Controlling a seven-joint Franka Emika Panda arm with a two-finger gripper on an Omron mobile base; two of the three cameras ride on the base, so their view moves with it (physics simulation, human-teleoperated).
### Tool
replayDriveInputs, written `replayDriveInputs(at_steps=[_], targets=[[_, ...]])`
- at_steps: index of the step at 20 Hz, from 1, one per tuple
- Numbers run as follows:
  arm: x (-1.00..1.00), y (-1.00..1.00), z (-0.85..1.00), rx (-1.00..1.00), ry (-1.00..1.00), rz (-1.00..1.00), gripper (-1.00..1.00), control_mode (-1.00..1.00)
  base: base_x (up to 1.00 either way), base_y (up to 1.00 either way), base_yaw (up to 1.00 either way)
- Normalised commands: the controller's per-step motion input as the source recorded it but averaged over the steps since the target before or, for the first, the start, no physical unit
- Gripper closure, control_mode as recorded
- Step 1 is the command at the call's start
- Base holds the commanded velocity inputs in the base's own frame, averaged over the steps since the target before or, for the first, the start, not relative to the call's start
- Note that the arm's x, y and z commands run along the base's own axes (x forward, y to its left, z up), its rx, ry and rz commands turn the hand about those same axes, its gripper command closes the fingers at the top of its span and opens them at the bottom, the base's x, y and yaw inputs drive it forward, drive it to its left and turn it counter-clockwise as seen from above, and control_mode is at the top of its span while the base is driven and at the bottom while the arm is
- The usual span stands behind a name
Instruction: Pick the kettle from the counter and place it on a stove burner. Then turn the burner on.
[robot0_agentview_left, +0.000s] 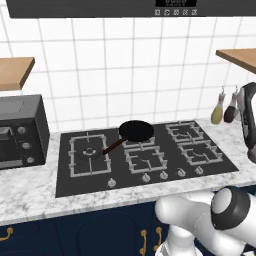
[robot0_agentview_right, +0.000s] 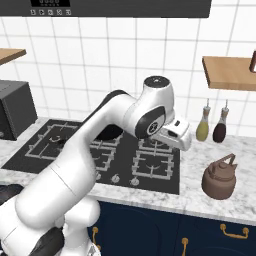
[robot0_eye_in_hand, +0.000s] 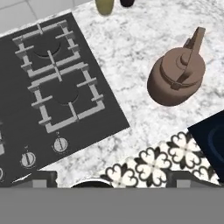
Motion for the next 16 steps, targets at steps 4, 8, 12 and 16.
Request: replayDriveInputs(at_steps=[4, 8, 12, 16], targets=[[0.0, -1.0, -0.24, 0.0, 0.08, -0.24, -1.0, -1.0, 0.0, 0.0, 0.0], [0.0, -1.0, -0.21, 0.0, 0.08, -0.27, -1.0, -1.0, 0.0, 0.0, 0.0], [0.0, -1.0, -0.19, 0.0, 0.09, -0.27, -1.0, -1.0, 0.0, 0.0, 0.0], [0.4, -0.86, -0.11, 0.03, 0.0, -0.05, -1.0, -1.0, 0.0, 0.0, 0.0]])
